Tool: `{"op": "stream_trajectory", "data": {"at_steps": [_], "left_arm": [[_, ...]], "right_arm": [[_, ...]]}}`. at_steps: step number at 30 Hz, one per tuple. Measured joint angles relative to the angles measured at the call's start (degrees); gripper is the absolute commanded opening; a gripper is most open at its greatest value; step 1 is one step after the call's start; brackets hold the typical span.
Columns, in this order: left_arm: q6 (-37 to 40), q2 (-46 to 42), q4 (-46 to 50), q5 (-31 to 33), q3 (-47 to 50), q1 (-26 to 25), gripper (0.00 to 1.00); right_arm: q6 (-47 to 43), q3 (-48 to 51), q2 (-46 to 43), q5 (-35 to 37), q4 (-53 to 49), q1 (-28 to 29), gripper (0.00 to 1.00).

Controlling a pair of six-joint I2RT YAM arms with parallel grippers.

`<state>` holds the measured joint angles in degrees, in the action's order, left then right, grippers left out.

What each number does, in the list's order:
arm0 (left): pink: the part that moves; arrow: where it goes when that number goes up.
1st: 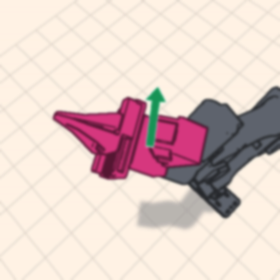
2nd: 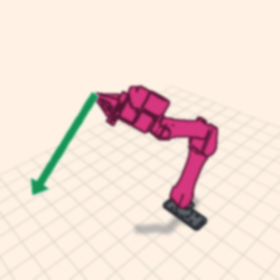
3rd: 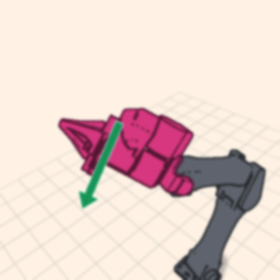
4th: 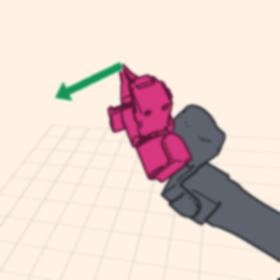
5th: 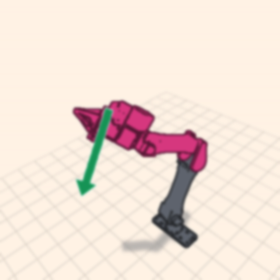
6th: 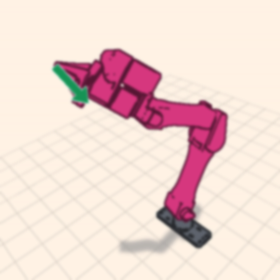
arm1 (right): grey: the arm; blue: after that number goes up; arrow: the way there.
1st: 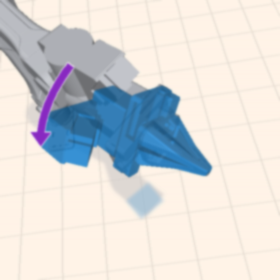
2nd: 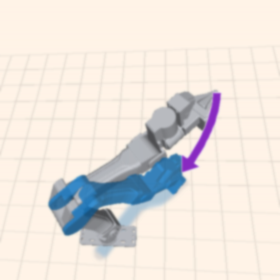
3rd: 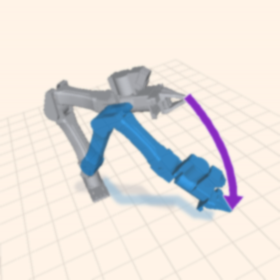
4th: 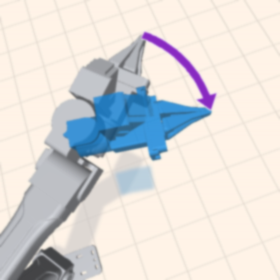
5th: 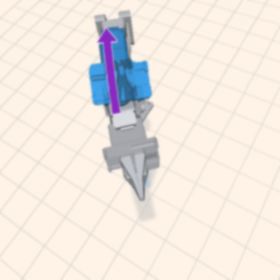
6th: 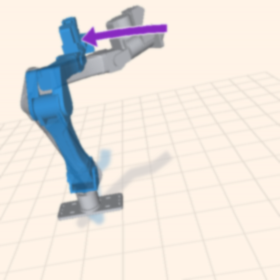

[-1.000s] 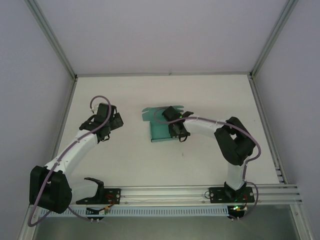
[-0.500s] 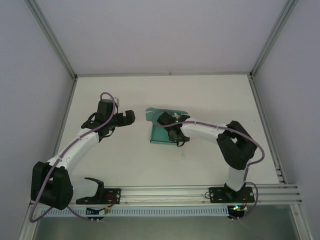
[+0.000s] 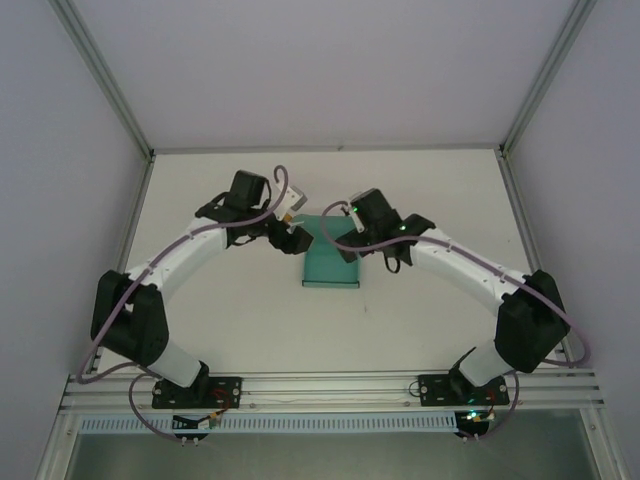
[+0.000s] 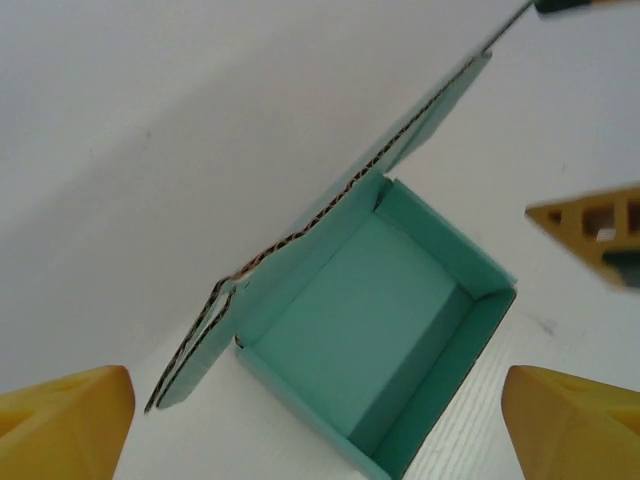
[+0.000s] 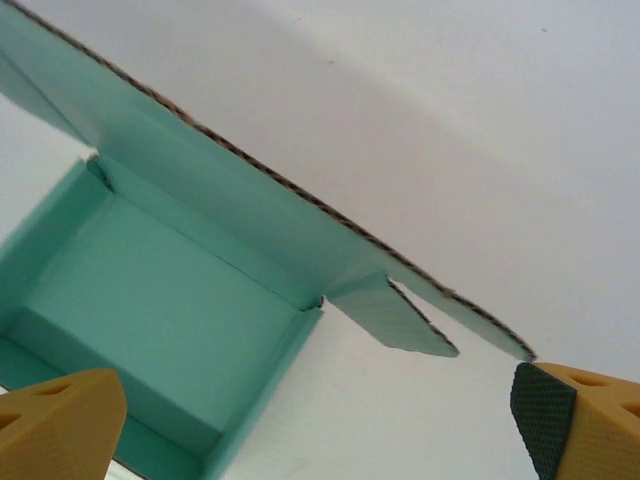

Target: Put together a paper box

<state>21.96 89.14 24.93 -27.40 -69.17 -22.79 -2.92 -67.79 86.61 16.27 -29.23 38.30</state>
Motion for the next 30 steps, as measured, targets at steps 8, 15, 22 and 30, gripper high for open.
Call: {"op": "stream_trajectory", "data": {"at_steps": [8,15,22,30], "left_arm": [[7.4,8.3,8.0,1.9,-7.0,-0.1,0.64],[9.7,10.8,11.1,3.7,-9.1,-0.3,0.35],[9.2,10.8,11.1,6.0,-9.1,-0.7,0.17],[6.0,10.8,9.5,8.1,-9.1,-2.1,0.00]], "right_arm": [[-14.4,-9.6,9.2,-8.1,-2.5,-7.3,0.75],[-19.8,-12.3,12.5,-11.5,-5.6,-8.2,0.45],[-20.4,-12.6,13.4,-11.9,-8.3,-8.2,0.20],[-17.8,-13.3,13.5,-11.8,-9.6,-8.2,0.06]]}}
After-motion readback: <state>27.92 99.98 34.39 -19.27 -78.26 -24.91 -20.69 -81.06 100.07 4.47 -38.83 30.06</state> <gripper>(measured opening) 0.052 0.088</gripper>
